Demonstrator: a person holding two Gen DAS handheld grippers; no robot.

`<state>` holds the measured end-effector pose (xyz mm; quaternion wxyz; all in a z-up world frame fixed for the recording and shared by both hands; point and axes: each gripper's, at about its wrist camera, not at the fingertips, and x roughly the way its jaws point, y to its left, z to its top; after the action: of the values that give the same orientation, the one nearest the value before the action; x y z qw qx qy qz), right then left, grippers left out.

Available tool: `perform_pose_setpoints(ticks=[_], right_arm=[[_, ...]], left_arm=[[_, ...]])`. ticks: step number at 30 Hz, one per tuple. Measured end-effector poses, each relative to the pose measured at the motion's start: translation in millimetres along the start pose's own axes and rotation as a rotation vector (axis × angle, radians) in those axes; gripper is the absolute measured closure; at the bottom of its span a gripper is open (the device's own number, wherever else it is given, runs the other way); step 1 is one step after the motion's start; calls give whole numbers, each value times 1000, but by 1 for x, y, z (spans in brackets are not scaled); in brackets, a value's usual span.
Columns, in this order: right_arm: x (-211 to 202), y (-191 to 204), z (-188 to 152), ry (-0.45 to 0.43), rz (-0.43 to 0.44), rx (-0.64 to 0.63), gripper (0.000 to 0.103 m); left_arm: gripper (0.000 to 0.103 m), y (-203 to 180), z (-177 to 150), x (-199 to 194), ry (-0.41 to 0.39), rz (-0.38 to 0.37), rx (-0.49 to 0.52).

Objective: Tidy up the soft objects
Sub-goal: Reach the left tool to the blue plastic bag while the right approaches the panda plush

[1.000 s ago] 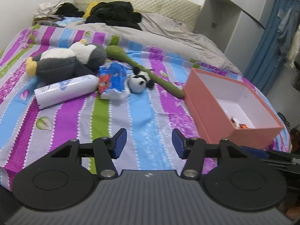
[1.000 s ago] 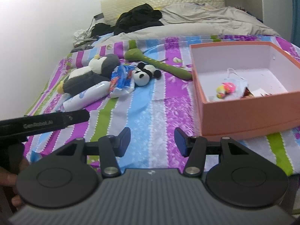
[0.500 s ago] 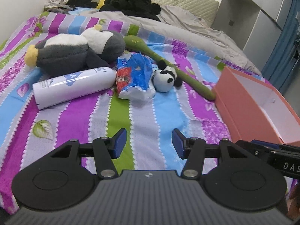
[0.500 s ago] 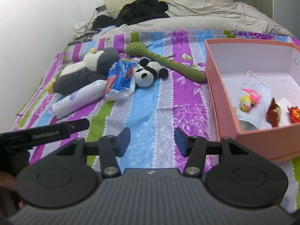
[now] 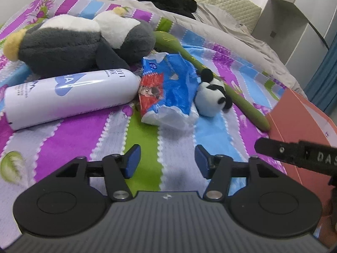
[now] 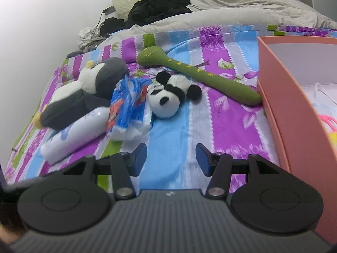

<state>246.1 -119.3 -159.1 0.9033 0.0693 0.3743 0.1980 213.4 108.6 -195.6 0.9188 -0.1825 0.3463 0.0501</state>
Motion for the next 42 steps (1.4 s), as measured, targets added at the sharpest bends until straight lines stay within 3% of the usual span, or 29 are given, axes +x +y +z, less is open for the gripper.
perform_pose_setpoints(ticks=[8,14,21,29,32,34,38,42], right_arm=[[52,-7,25,9,25,53,48],[78,-6,39,3,52,79,25],[104,-1,52,-2,61,105,25],[126,0,59,2,51,201,25],[129,1,58,1,40,194,29],[128,2,57,-1,20,182,38],[123,3,56,-1,17,173,46],[116,4,56,-3,8,154,49]], left_arm=[[32,13,12,38,-24,-59,-87],[32,14,17,55,-36,-62,-124],[32,20,18,64,-73,-61,-208],[34,21,21,69,-84,-51,-227],[42,21,21,69,-86,-51,-220],[52,21,19,68,-84,-51,-216],[72,20,19,63,-89,-66,-211],[75,18,21,51,-110,-67,-200]])
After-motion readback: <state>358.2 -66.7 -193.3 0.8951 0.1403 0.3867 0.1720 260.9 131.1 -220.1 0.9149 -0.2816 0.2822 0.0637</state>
